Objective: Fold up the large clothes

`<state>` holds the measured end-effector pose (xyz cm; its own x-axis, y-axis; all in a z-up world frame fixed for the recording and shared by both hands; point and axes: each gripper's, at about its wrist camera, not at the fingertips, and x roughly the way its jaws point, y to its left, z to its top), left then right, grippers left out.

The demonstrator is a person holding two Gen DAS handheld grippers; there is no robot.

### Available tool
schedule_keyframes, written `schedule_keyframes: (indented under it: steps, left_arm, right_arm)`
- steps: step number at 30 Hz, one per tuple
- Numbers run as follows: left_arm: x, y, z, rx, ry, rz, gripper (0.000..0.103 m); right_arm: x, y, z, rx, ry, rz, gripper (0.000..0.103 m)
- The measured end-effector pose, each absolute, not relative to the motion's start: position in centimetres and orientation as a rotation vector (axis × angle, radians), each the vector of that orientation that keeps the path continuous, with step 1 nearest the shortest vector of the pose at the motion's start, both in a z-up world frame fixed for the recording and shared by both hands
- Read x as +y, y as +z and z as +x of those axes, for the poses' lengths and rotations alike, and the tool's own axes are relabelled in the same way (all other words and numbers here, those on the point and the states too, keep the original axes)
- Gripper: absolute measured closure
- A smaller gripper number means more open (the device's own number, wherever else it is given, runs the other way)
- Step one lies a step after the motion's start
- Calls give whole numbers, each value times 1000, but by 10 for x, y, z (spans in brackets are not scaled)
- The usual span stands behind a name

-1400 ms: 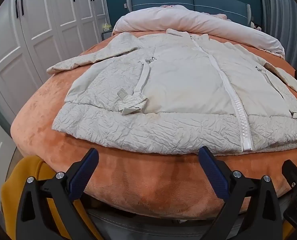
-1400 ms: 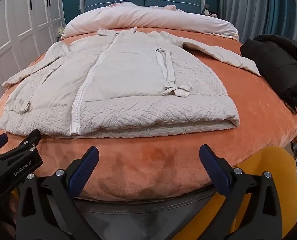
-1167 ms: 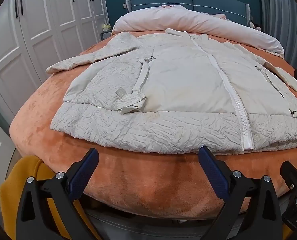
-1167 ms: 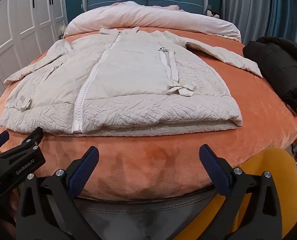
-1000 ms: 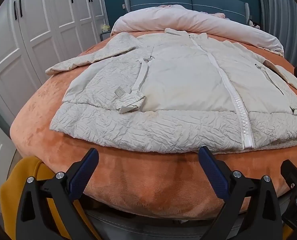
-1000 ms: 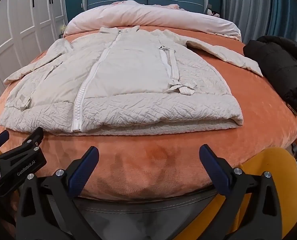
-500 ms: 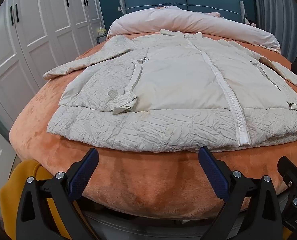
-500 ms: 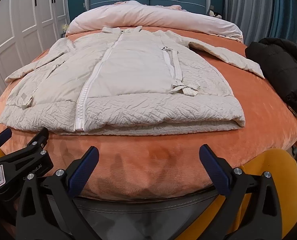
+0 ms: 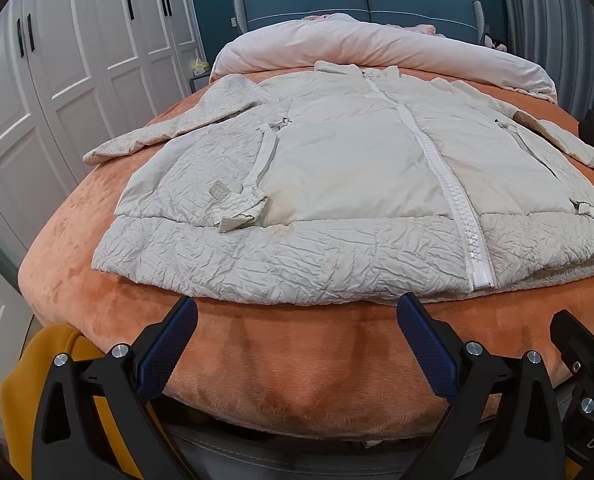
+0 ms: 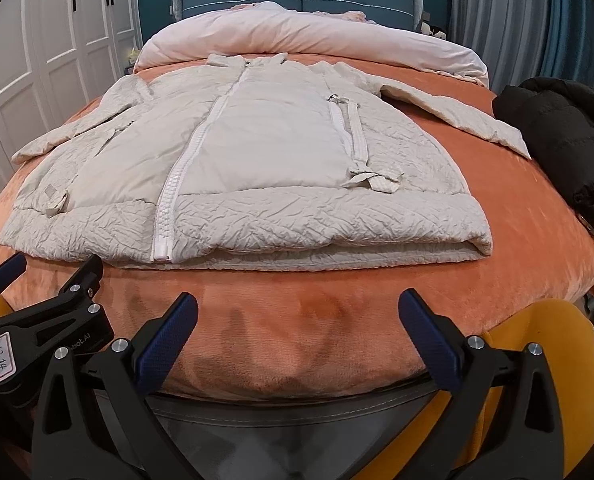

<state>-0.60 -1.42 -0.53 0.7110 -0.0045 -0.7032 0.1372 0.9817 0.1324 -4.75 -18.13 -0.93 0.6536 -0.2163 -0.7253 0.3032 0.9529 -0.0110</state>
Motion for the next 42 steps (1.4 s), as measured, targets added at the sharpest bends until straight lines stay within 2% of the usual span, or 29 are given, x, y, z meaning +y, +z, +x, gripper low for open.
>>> schedule_keyframes:
  steps: [42]
  left_arm:
    - [-19, -8, -9, 772, -93, 197, 5]
  right_arm:
    - [-177, -13, -45, 810, -279, 104, 5]
